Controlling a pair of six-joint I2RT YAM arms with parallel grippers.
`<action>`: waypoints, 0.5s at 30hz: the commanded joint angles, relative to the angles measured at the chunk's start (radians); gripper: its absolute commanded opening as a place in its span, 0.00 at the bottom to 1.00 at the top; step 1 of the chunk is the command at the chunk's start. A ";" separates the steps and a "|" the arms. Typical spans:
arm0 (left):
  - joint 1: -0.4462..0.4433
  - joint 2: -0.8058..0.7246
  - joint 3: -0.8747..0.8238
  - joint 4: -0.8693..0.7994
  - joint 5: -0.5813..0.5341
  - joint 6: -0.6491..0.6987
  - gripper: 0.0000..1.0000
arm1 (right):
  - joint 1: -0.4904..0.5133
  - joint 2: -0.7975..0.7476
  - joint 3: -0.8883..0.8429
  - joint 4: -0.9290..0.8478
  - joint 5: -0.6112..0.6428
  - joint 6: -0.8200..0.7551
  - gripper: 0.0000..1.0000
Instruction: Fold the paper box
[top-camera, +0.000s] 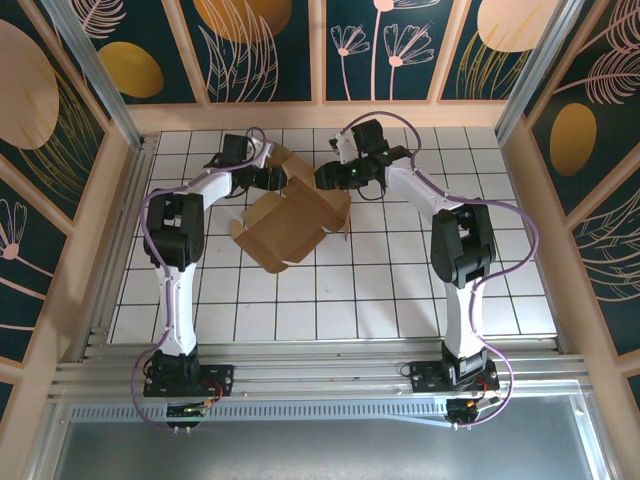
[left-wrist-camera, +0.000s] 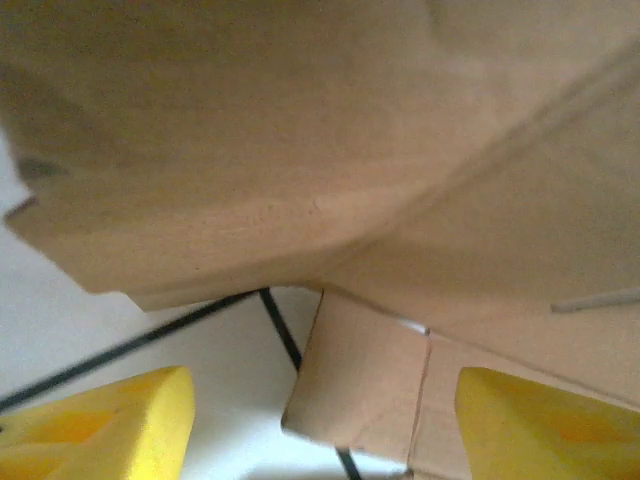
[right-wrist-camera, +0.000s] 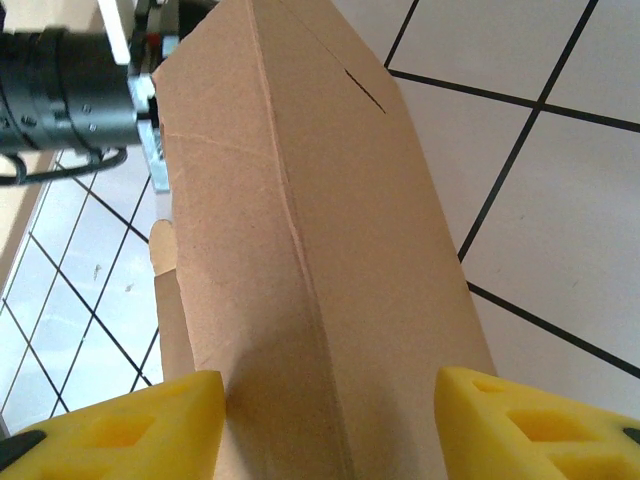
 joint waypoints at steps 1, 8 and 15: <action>0.005 0.086 0.131 -0.135 0.071 -0.025 0.68 | 0.002 -0.013 0.007 -0.014 -0.026 -0.003 0.58; 0.005 0.127 0.136 -0.154 0.147 -0.061 0.65 | 0.001 -0.014 0.008 0.011 -0.044 0.016 0.58; 0.005 0.176 0.167 -0.161 0.283 -0.087 0.61 | 0.003 -0.018 -0.001 0.005 -0.042 0.016 0.58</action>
